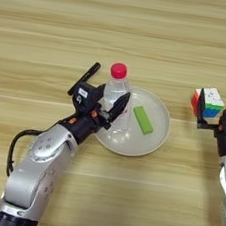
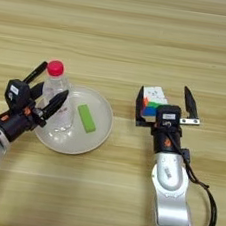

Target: Move the objects on the table

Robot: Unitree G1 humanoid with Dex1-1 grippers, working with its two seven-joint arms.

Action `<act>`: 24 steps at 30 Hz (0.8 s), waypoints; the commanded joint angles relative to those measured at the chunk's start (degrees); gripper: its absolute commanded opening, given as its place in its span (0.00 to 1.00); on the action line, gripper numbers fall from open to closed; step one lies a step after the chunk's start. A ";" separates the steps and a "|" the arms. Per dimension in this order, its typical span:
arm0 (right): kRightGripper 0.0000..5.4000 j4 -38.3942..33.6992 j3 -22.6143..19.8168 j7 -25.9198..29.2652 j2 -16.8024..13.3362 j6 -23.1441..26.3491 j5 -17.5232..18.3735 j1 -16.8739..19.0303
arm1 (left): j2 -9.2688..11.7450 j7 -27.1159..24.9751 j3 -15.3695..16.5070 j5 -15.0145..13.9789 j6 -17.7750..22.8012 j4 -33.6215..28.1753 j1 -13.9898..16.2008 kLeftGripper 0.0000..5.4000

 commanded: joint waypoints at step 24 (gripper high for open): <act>1.00 -0.22 0.08 -0.23 0.15 -0.32 -0.13 -0.65 | -0.59 -1.59 -0.41 -1.14 -2.72 3.62 0.73 0.71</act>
